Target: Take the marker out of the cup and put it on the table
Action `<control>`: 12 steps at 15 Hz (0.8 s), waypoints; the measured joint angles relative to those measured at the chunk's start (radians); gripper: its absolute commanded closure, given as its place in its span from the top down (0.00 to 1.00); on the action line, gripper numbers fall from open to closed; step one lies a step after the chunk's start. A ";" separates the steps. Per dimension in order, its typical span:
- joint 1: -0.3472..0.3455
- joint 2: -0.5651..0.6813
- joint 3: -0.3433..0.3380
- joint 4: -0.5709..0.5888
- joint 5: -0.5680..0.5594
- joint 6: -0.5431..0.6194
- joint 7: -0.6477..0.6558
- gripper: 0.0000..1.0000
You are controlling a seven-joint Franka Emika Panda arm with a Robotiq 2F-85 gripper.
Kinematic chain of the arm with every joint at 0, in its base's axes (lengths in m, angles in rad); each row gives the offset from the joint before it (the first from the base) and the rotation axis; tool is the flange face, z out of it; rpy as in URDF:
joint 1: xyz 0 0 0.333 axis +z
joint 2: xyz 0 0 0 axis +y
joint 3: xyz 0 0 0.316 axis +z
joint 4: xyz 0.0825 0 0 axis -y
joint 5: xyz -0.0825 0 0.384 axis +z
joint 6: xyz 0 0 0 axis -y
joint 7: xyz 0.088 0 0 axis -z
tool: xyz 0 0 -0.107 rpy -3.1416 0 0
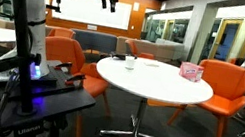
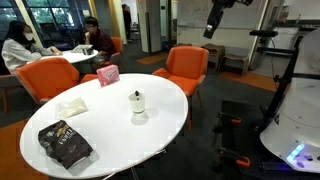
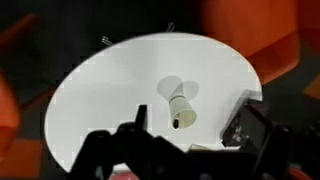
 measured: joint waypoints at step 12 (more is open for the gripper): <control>-0.001 0.104 0.093 -0.014 0.033 0.201 0.214 1.00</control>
